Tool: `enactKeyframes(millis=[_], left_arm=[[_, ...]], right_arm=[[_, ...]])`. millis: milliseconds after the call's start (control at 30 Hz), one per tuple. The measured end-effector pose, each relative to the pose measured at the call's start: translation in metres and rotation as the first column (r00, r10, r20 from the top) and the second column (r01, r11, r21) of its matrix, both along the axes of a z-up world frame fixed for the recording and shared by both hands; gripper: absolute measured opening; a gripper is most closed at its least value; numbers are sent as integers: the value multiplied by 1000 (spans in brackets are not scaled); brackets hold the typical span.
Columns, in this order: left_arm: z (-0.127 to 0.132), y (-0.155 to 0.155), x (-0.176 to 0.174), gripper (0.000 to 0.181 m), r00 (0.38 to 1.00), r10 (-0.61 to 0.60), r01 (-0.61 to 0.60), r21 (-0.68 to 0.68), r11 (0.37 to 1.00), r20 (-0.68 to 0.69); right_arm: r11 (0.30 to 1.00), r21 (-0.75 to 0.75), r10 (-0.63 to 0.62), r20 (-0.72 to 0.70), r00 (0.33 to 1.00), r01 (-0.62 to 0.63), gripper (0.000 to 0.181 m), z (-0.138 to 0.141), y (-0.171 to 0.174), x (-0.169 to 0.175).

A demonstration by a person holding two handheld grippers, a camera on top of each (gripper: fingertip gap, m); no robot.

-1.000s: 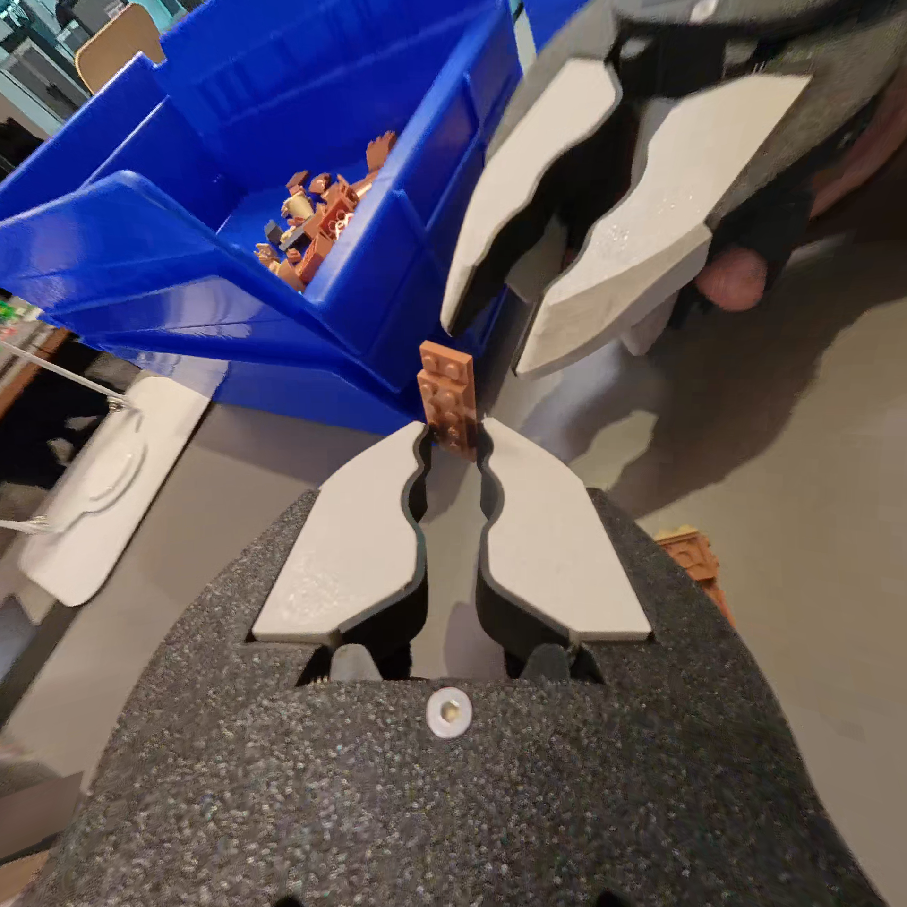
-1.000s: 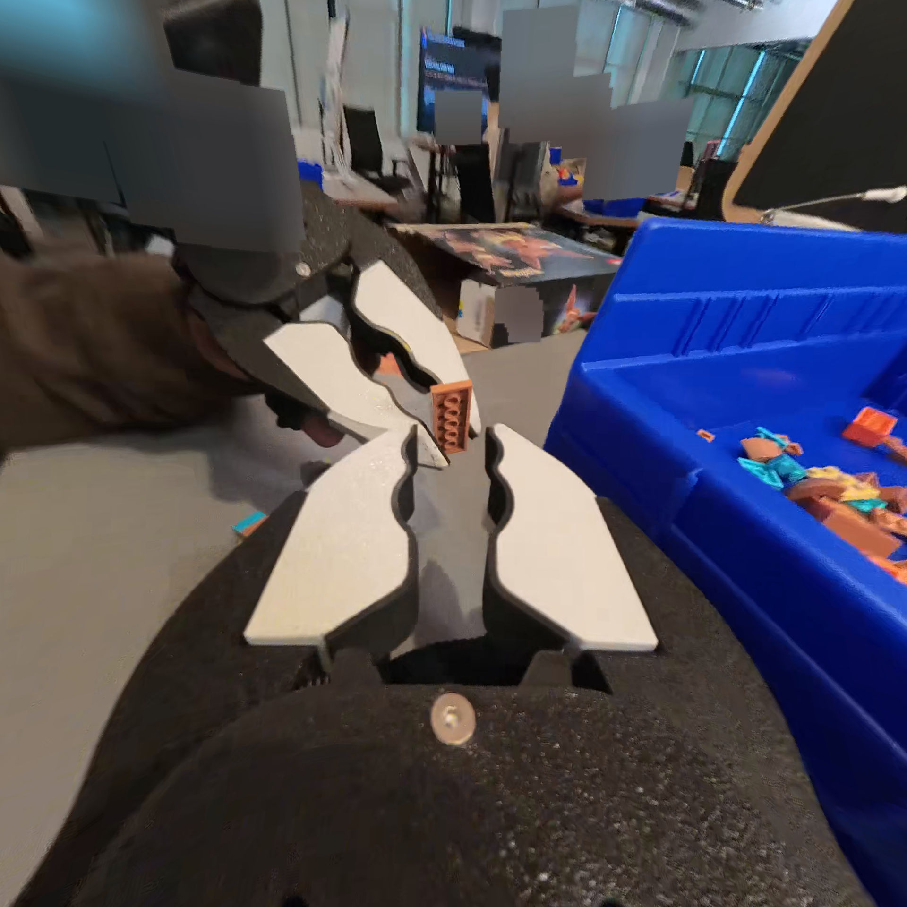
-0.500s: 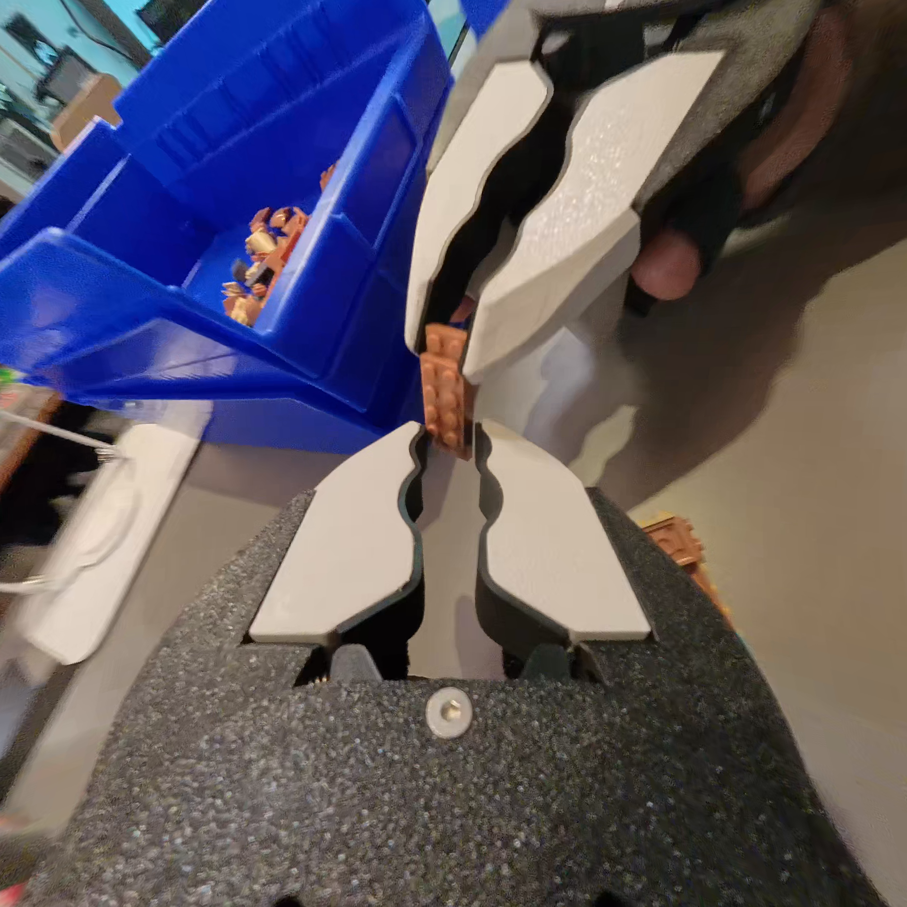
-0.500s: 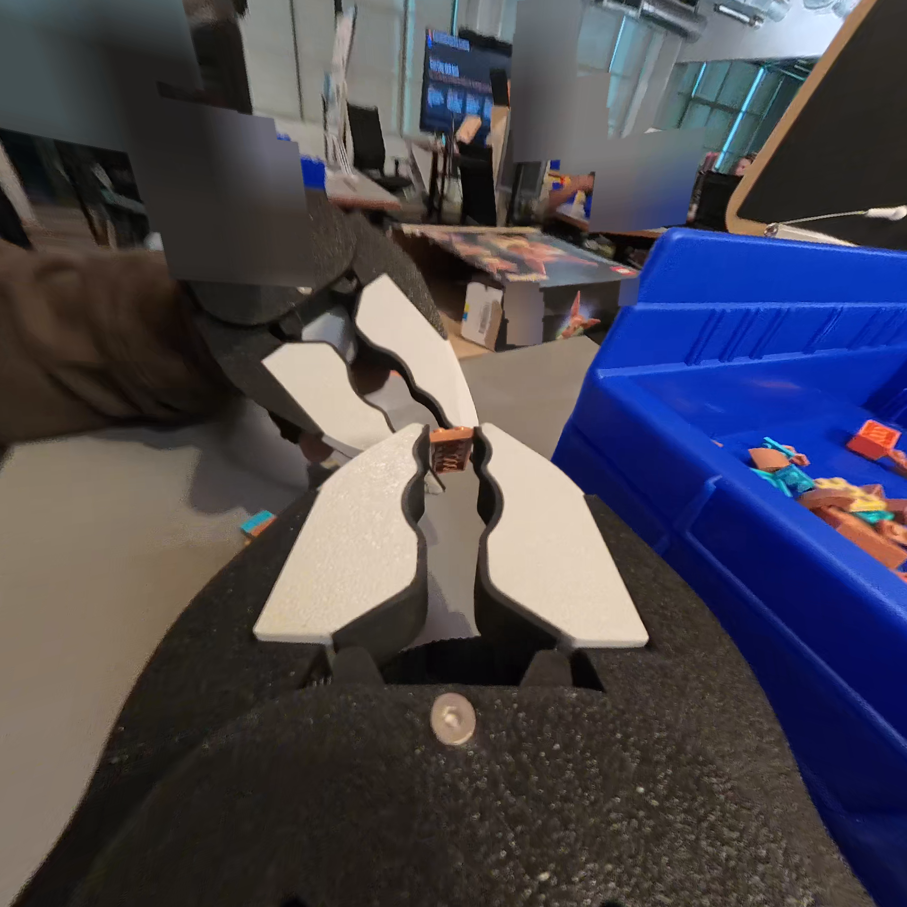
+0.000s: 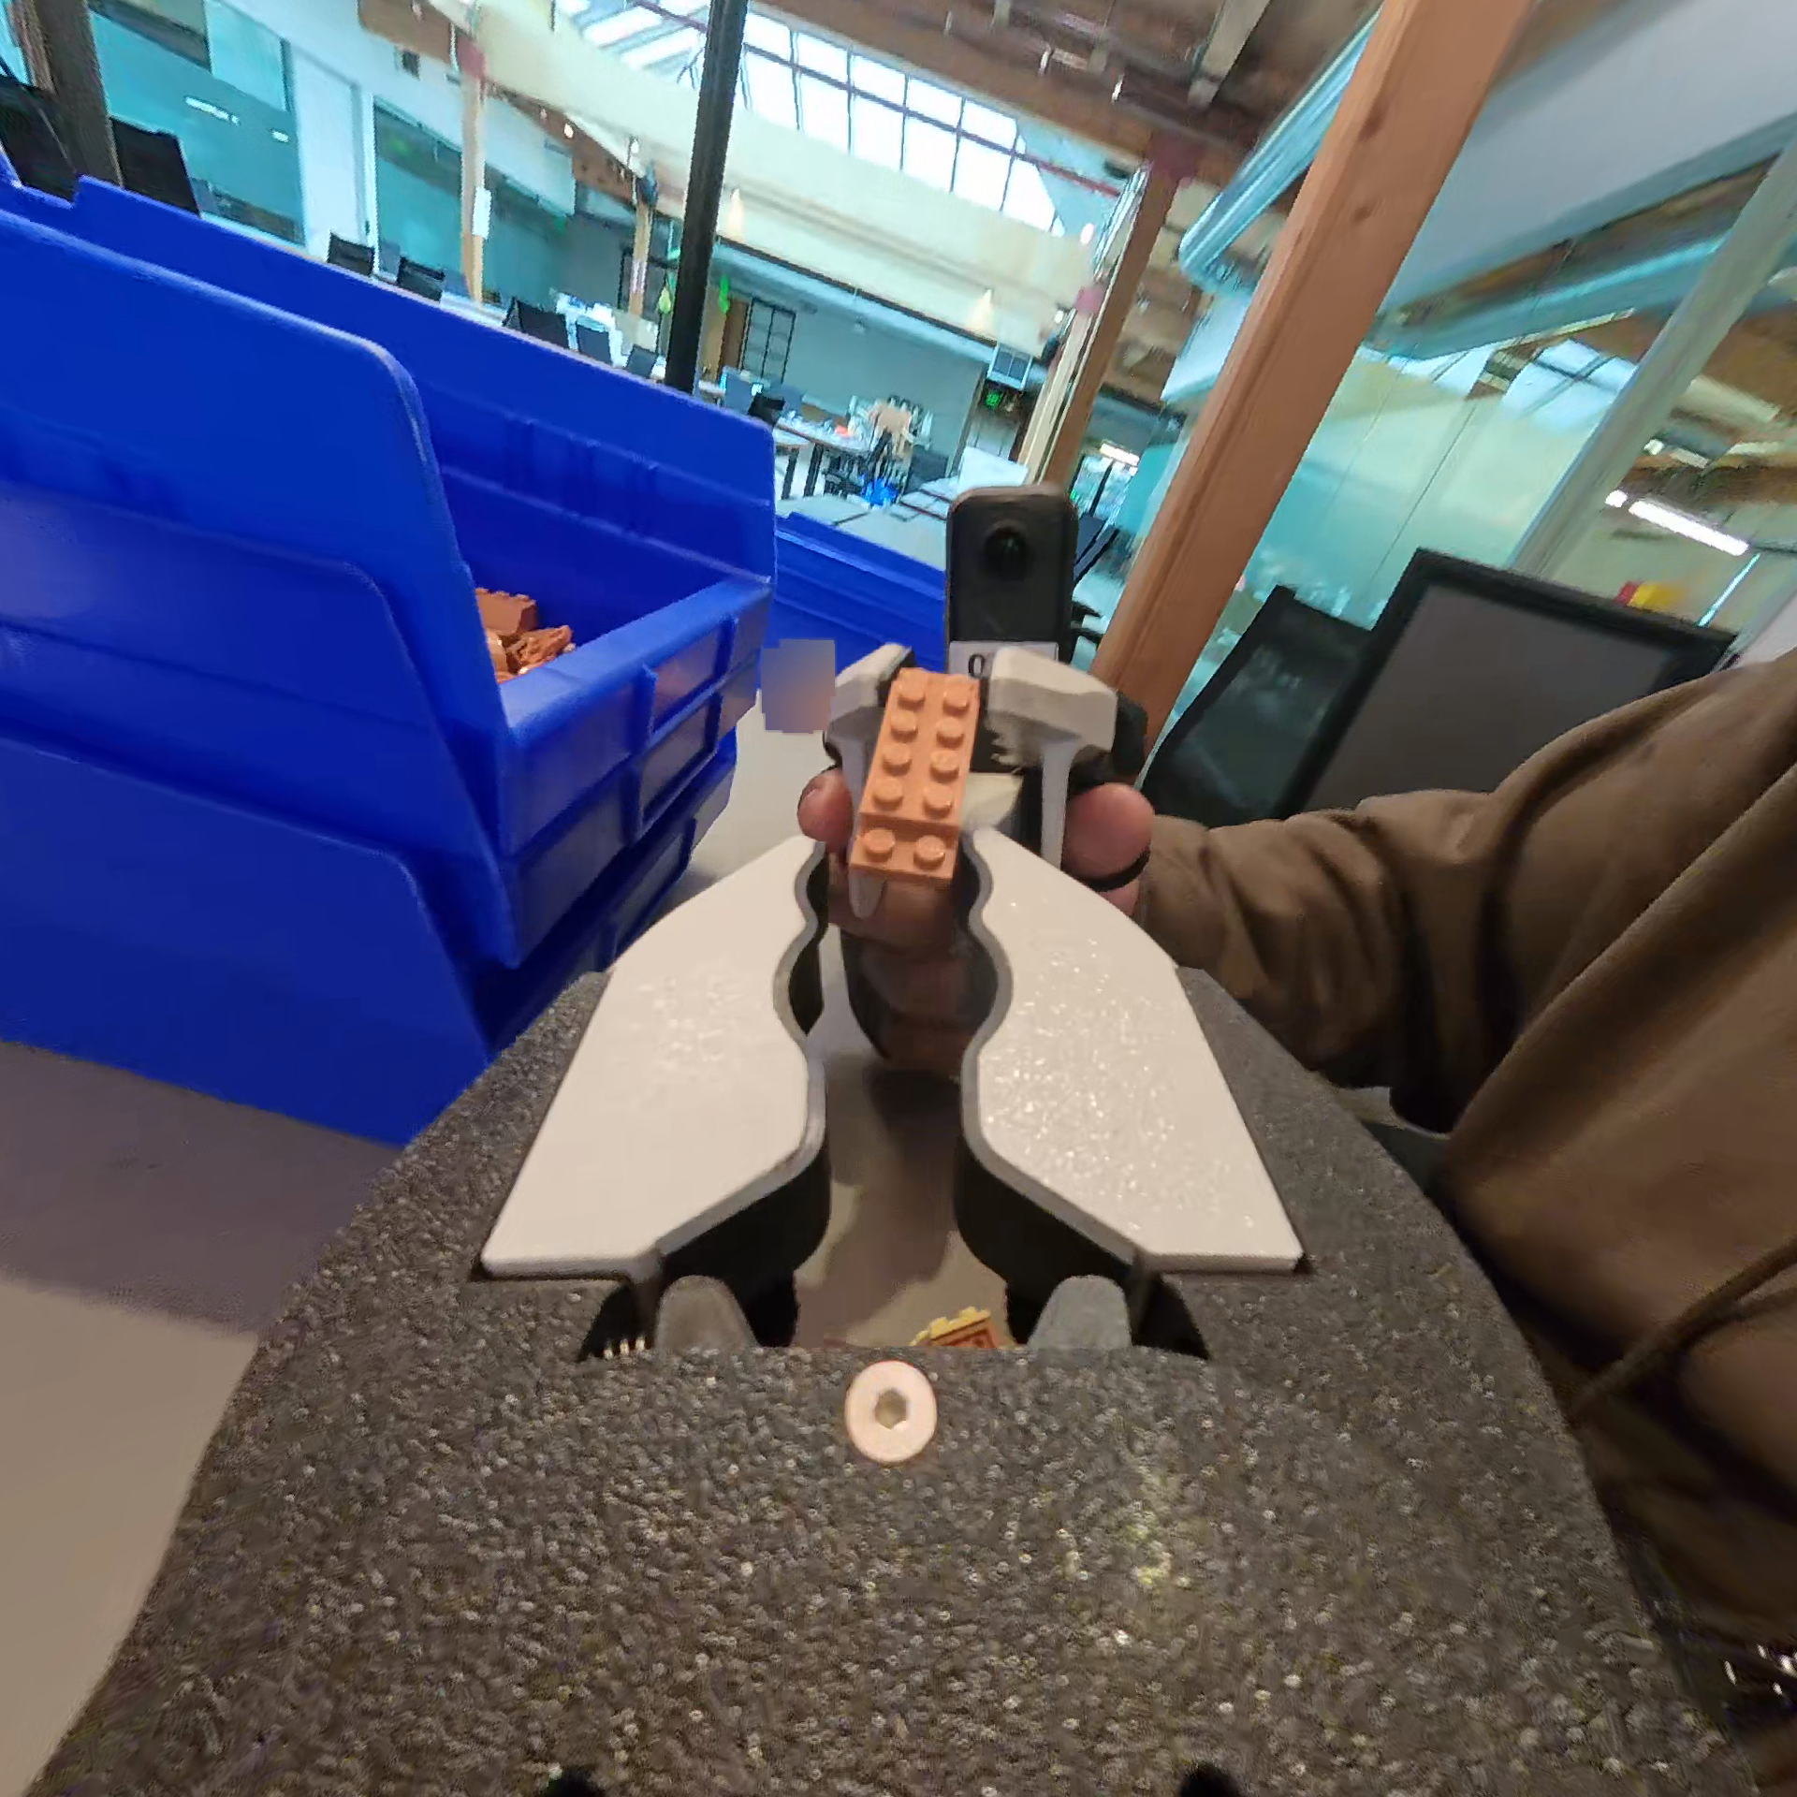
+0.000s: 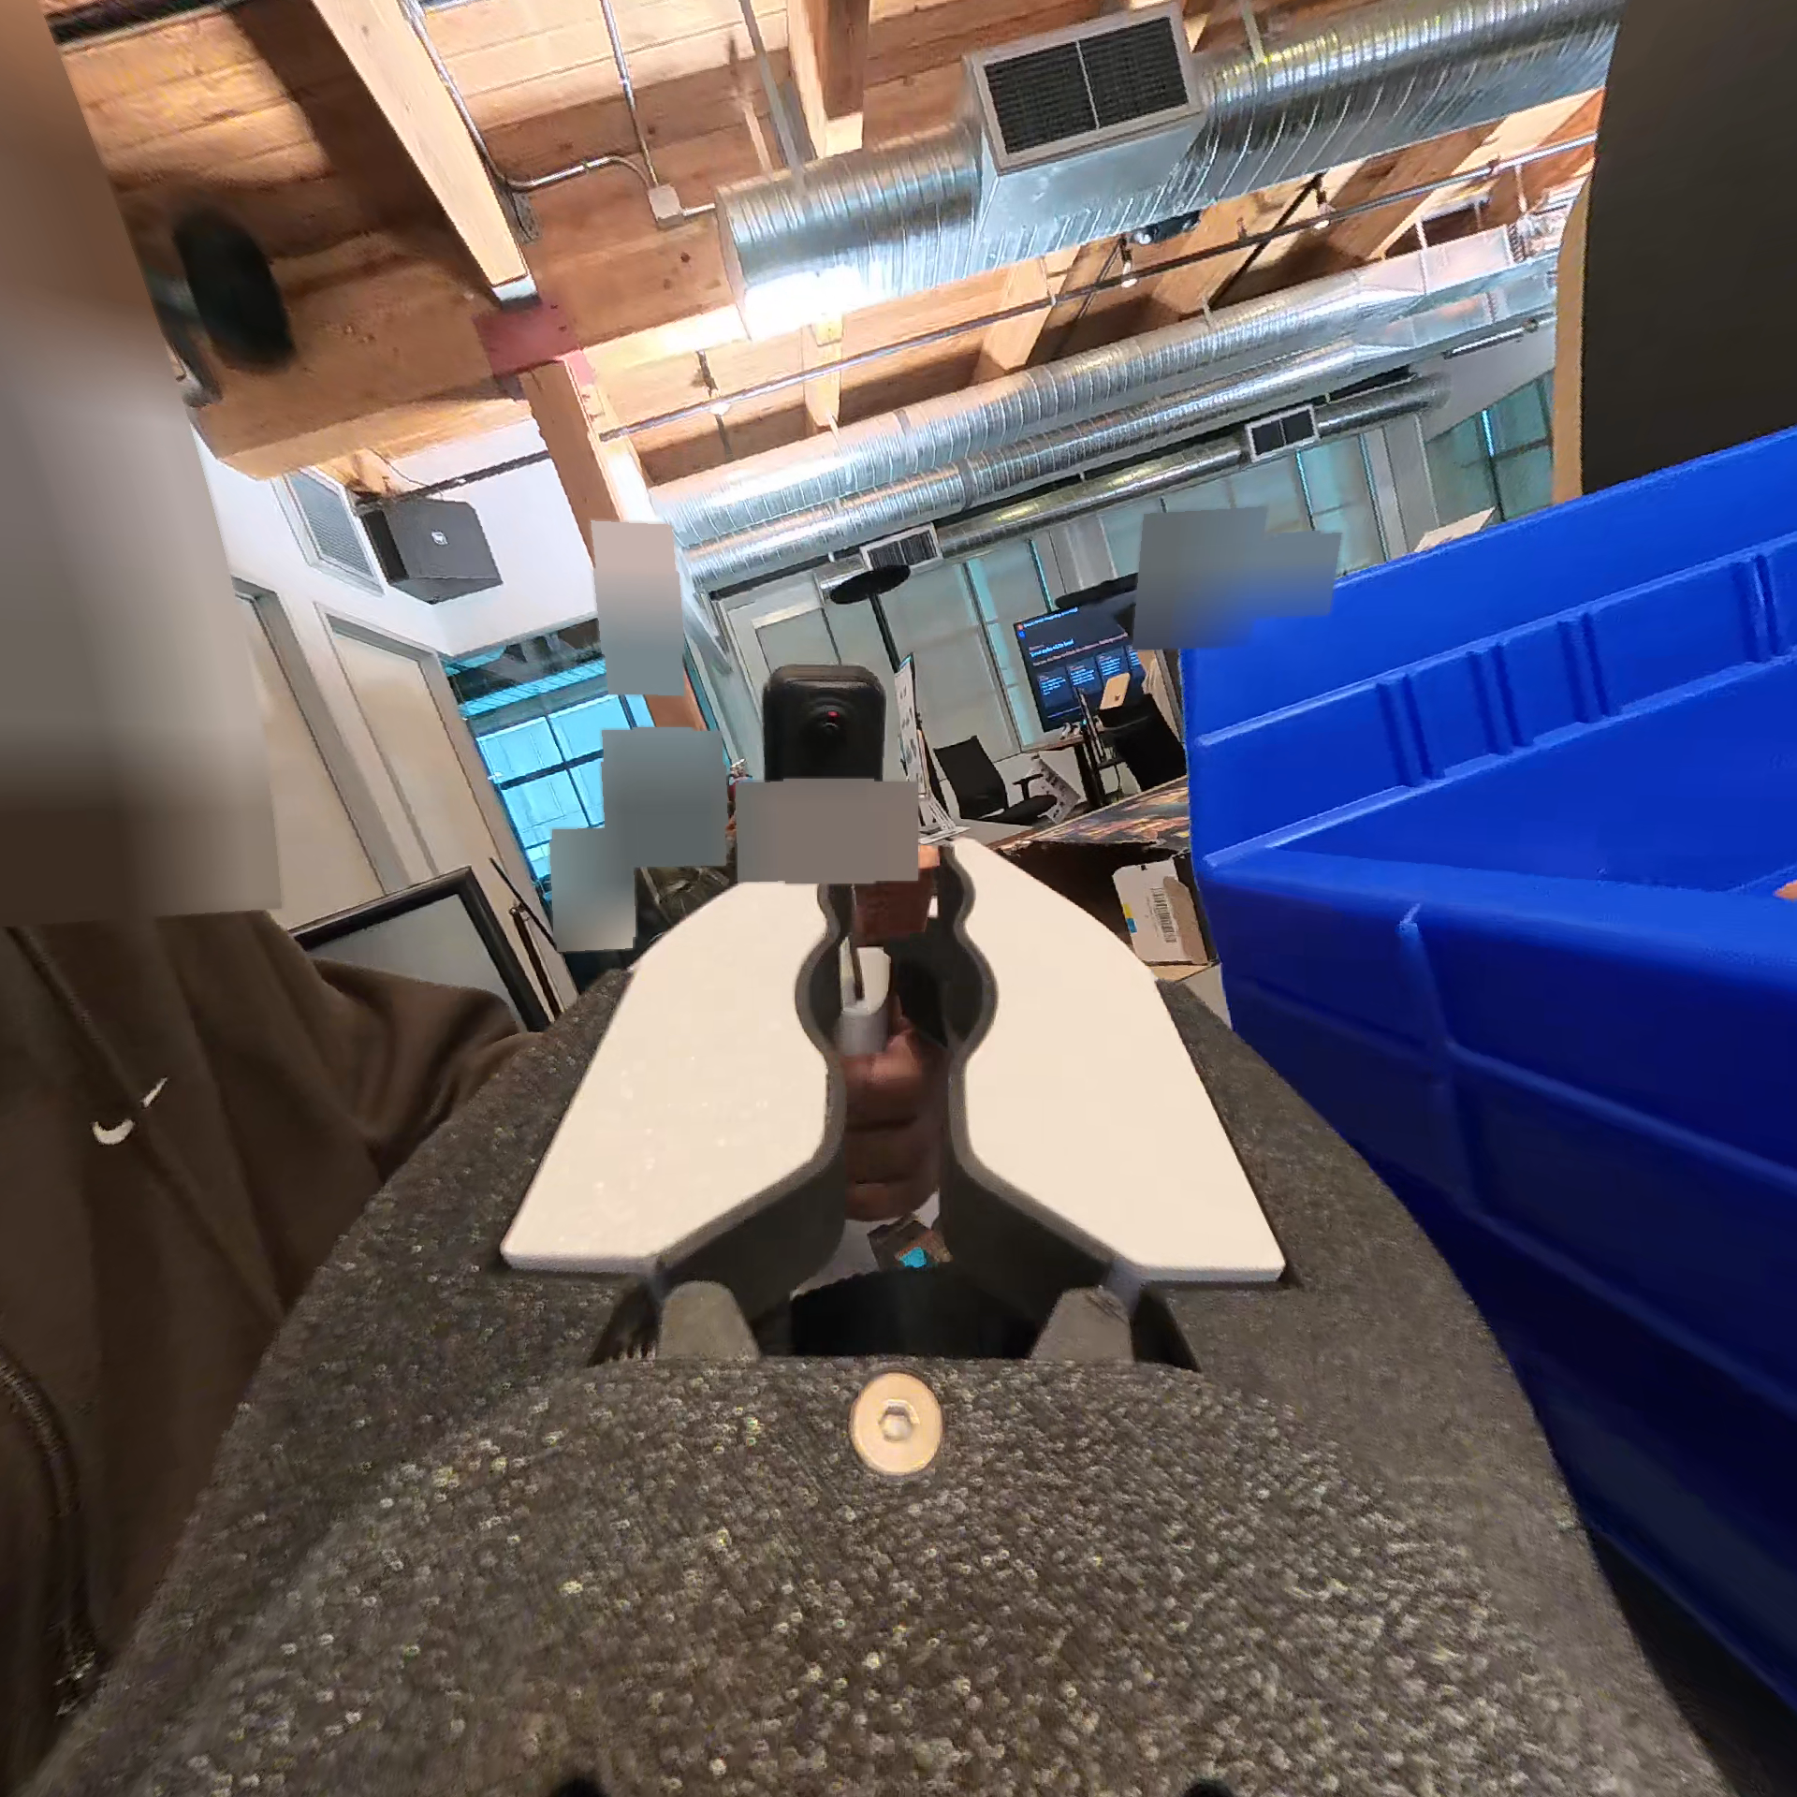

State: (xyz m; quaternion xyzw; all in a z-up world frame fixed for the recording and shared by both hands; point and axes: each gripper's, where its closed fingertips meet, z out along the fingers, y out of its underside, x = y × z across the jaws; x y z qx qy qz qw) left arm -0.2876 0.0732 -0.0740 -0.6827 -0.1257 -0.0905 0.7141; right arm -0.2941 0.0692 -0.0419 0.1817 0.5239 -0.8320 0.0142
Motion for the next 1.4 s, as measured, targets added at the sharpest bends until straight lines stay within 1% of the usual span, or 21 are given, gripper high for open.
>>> enactKeyframes(millis=[167, 300, 400, 533, 600, 667, 733, 767, 833, 900, 967, 1033, 1067, 1133, 1167, 1233, 1300, 1400], left_arm=[[7, -1, -1, 19, 1000, 15, -15, 50, 999, -8], [8, -2, 0, 19, 999, 21, -20, 49, 999, -24], [9, -2, -1, 18, 997, 41, -38, 34, 999, -72], [12, -5, -1, 18, 981, 70, -67, 19, 998, -178], [10, -6, -2, 17, 967, 88, -95, -19, 995, -239], [7, -8, -6, 17, 930, 125, -164, -85, 983, -345], [-2, -10, -11, 17, 872, 127, -242, -191, 951, -472], [-6, -12, -14, 17, 834, 119, -286, -238, 928, -539], [-13, -15, -18, 17, 760, 83, -357, -307, 882, -644], [-20, -17, -19, 17, 698, 36, -407, -356, 841, -715], [-29, -18, -23, 17, 612, -27, -478, -397, 784, -790], [-38, -18, -23, 17, 531, -105, -529, -426, 734, -841], [-42, -17, -22, 17, 498, -138, -546, -434, 717, -856], [-46, -17, -24, 17, 436, -185, -596, -436, 674, -881], [-47, -17, -24, 17, 413, -196, -606, -429, 670, -889], [-44, -15, -22, 17, 392, -198, -611, -415, 674, -899], [-43, -15, -21, 17, 363, -213, -623, -407, 668, -907], [-45, -13, -18, 17, 338, -239, -628, -407, 663, -910]], right_arm=[[1000, -28, 0, 14, 1000, 0, 17, 1, 3, -2], [999, -38, 8, 21, 1000, -7, 17, 2, 3, -1], [999, -38, 20, 31, 999, -19, 17, 2, 3, -1], [998, -37, 54, 42, 998, -53, 17, 2, 1, 1], [999, -14, 52, 38, 998, -52, 18, 1, 1, 1], [998, 63, 13, 17, 1000, -14, 19, -3, 1, -3], [977, 206, -40, -72, 997, 54, 23, -10, 2, -5], [951, 292, -63, -145, 987, 103, 25, -14, 2, -5], [868, 449, -69, -314, 947, 212, 26, -24, 2, -4], [741, 574, -56, -464, 884, 348, 28, -36, 2, -7], [609, 629, -22, -596, 803, 484, 30, -44, 3, -11], [490, 642, 34, -690, 723, 590, 30, -50, 1, -14], [437, 646, 71, -719, 692, 626, 30, -54, -1, -15], [355, 656, 140, -742, 656, 666, 27, -65, -4, -16], [323, 664, 172, -742, 648, 675, 29, -70, -5, -15], [273, 669, 214, -743, 635, 691, 29, -78, -6, -15], [252, 666, 232, -746, 625, 702, 30, -80, -8, -15], [238, 664, 236, -748, 621, 709, 29, -81, -12, -15]])
